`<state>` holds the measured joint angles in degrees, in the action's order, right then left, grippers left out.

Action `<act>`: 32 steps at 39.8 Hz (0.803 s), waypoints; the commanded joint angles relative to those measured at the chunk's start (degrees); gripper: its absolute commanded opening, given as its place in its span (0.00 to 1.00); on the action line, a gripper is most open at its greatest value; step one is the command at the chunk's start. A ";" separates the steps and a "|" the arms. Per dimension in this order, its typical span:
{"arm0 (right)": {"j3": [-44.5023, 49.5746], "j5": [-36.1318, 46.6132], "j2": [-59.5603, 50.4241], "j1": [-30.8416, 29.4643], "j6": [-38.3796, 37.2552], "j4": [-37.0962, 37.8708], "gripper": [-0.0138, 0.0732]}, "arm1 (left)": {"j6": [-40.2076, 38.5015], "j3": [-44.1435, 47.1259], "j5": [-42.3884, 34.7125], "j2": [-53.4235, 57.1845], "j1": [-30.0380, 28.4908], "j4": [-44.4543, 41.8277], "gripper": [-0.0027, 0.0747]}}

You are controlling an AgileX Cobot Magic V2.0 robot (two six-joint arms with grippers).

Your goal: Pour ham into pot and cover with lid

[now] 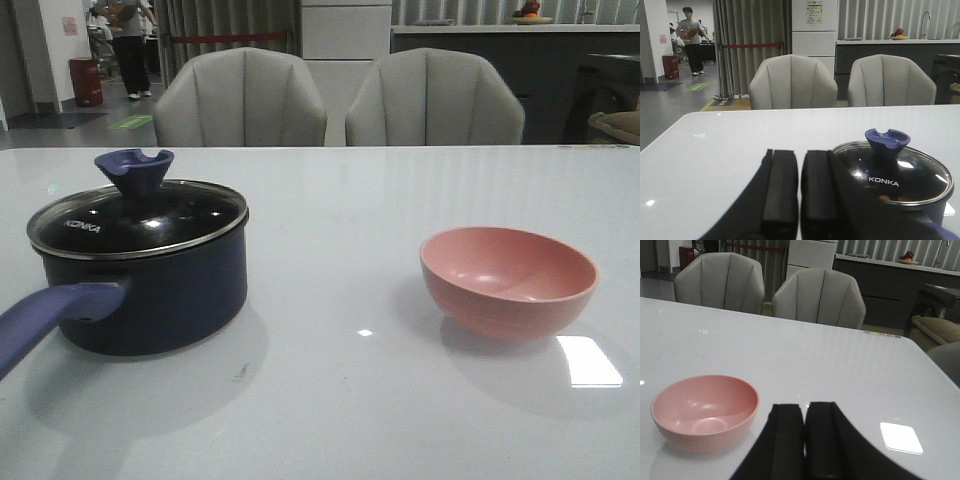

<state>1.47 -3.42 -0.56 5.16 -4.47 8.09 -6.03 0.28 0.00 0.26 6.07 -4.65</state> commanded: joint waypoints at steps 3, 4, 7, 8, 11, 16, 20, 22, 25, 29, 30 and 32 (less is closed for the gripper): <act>-0.24 5.27 -1.13 -0.23 -0.12 -0.42 0.34 | -0.56 1.13 -4.34 1.04 -0.06 -0.05 0.19; -0.24 5.22 -1.13 -0.23 -0.12 -0.68 0.34 | -0.56 1.13 -4.34 1.04 -0.06 -0.05 0.19; -0.24 5.22 -1.13 -0.23 -0.12 -1.02 0.34 | -0.56 1.13 -4.34 1.04 -0.06 -0.05 0.19; -0.24 5.16 -1.13 -0.23 -0.12 -1.07 0.34 | -0.56 1.13 -4.34 1.04 -0.06 -0.05 0.19; -0.24 5.16 -1.13 -0.23 -0.12 -1.27 0.34 | -0.56 1.13 -4.34 1.04 -0.06 -0.05 0.19; -0.24 5.16 -1.13 -0.23 -0.12 -1.27 0.34 | -0.56 1.13 -4.34 1.04 -0.06 -0.05 0.19; -0.24 5.16 -1.13 -0.23 -0.12 -1.27 0.34 | -0.56 1.13 -4.34 1.04 -0.06 -0.05 0.19; -0.24 5.16 -1.13 -0.23 -0.12 -1.27 0.34 | -0.56 1.13 -4.34 1.04 -0.06 -0.05 0.19; -0.24 5.16 -1.13 -0.23 -0.12 -1.27 0.34 | -0.56 1.13 -4.34 1.04 -0.06 -0.05 0.19; -0.24 5.16 -1.13 -0.23 -0.12 -1.27 0.34 | -0.56 1.13 -4.34 1.04 -0.06 -0.05 0.19; -0.24 5.16 -1.13 -0.23 -0.12 -1.27 0.34 | -0.56 1.13 -4.34 1.04 -0.06 -0.05 0.19; -0.24 5.16 -1.13 -0.23 -0.12 -1.27 0.34 | -0.56 1.13 -4.34 1.04 -0.06 -0.05 0.19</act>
<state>1.56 -3.15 -0.56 5.16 -4.82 6.75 -6.03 0.28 0.00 0.26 6.07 -4.65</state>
